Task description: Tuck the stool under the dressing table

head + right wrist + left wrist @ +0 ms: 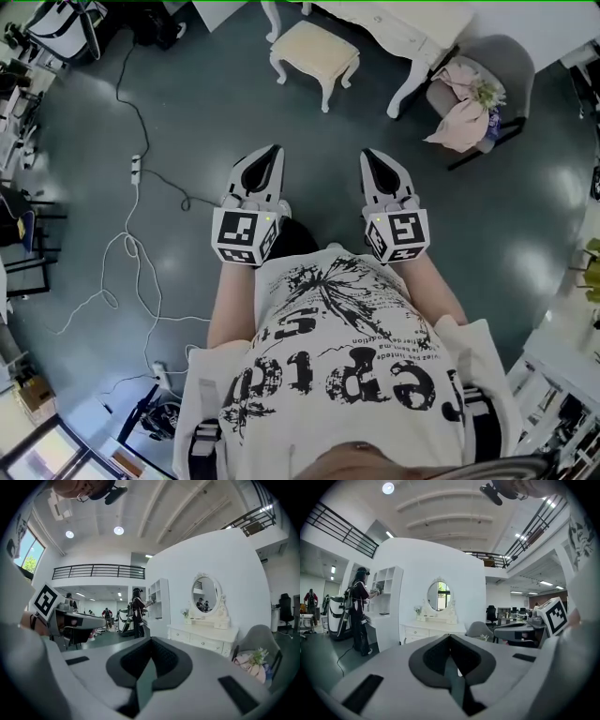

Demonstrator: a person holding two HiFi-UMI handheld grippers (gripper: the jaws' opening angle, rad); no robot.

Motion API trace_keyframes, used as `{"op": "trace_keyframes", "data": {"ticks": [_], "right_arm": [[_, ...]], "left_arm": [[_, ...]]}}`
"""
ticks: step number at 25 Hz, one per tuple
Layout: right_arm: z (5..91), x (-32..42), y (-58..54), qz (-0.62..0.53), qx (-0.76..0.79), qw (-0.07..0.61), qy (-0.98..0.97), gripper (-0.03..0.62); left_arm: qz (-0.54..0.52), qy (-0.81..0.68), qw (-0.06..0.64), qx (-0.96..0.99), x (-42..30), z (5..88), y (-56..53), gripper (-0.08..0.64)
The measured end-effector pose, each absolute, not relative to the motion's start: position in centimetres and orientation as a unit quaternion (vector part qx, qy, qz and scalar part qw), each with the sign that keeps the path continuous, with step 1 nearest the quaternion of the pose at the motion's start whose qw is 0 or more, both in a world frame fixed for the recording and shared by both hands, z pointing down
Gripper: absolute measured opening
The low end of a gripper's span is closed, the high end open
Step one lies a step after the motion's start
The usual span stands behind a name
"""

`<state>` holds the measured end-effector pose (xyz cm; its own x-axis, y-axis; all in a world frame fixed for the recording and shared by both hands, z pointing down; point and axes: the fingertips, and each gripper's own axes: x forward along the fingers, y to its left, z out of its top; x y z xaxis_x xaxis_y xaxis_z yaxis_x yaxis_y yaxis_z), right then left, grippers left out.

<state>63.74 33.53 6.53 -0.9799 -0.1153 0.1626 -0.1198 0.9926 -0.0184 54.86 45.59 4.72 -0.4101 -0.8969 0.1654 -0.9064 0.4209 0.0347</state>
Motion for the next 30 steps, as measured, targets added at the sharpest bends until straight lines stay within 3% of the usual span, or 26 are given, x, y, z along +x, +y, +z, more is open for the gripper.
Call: {"op": "trace_keyframes", "data": {"ticks": [20, 30], "right_arm": [[8.8, 36.6, 32.6, 0.015, 0.125, 0.116, -0.985, 0.017], [12.2, 23.5, 22.7, 0.027, 0.127, 0.138, -0.982, 0.018]], "left_arm": [[0.04, -0.813, 0.102, 0.573, 25.0, 6.6, 45.9, 0.02], [0.049, -0.81, 0.151, 0.565, 11.6, 10.9, 37.1, 0.02]]}}
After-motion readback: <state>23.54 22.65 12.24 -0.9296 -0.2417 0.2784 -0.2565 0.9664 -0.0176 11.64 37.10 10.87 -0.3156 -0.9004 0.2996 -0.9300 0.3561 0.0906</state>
